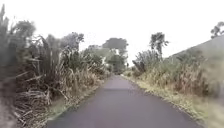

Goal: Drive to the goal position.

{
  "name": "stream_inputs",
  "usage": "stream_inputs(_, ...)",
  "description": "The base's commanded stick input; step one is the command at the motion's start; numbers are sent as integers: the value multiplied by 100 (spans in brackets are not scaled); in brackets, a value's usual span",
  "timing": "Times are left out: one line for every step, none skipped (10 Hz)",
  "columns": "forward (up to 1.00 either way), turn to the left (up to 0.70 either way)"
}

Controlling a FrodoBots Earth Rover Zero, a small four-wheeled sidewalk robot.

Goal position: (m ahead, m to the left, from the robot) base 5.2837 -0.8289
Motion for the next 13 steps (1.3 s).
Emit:
stream_inputs(70, 0)
stream_inputs(70, 0)
stream_inputs(70, 0)
stream_inputs(70, 0)
stream_inputs(70, 0)
stream_inputs(70, 0)
stream_inputs(70, 0)
stream_inputs(70, 0)
stream_inputs(70, 0)
stream_inputs(70, 0)
stream_inputs(70, 0)
stream_inputs(70, 0)
stream_inputs(70, 0)
